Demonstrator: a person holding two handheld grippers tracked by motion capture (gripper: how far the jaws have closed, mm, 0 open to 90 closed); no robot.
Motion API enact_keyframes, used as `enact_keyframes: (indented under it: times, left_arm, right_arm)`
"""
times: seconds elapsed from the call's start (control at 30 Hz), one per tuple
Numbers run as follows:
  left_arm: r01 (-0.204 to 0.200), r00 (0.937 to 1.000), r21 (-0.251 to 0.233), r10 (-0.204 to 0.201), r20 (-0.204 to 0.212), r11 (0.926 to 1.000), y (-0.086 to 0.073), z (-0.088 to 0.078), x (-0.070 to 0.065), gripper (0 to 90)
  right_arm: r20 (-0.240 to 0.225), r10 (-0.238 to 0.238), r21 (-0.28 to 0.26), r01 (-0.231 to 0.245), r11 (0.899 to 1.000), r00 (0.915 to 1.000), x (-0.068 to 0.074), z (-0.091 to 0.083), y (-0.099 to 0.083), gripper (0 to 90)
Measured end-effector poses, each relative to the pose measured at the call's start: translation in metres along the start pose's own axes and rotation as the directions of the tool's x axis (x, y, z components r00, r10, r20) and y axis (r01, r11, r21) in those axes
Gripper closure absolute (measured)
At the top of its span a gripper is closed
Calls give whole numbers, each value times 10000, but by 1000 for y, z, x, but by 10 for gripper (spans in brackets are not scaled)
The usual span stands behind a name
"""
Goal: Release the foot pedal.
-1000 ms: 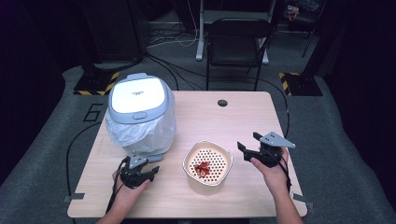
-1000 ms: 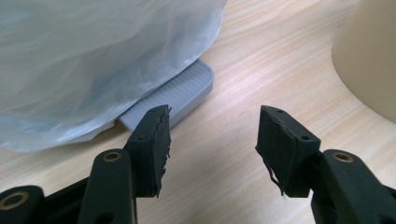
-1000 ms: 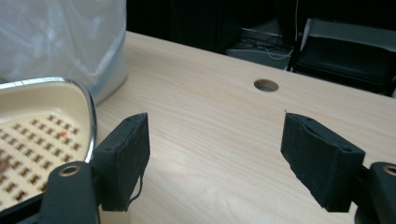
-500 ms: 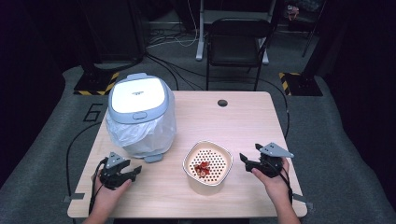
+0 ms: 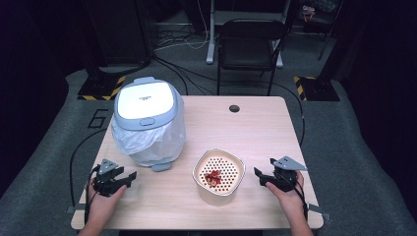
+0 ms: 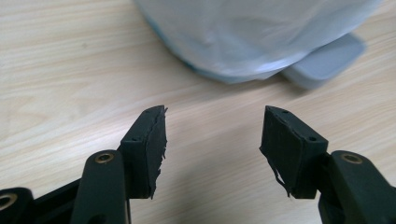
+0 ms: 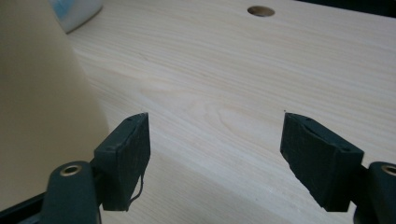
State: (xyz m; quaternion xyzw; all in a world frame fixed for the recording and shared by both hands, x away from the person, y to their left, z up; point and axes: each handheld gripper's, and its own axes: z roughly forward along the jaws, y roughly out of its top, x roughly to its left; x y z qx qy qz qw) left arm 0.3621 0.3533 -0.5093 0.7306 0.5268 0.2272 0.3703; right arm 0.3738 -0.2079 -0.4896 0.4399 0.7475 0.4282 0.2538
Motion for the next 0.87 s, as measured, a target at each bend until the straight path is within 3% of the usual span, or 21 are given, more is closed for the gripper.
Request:
enact_keyframes:
  times: [0.27, 0.47, 0.67, 0.87]
  left_arm:
    - [86, 9997, 312, -79, -224, 9995, -4, 6, 13, 369]
    - [8, 9995, 13, -7, -301, 10000, -7, 11, 15, 347]
    - [-80, 9994, -149, 75, -351, 9999, -8, 13, 18, 320]
    - [-56, 9996, -10, 56, -268, 10000, -9, 14, 19, 310]
  right_arm:
    - [119, 151, 402, -156, 9991, 9998, -9, 6, -12, 247]
    - [160, 79, 534, -88, 9985, 9998, -10, 9, -18, 242]
    - [183, 302, 613, -312, 9976, 9994, -12, 10, -22, 228]
    - [220, 524, 644, -537, 9965, 9984, -14, 13, -25, 223]
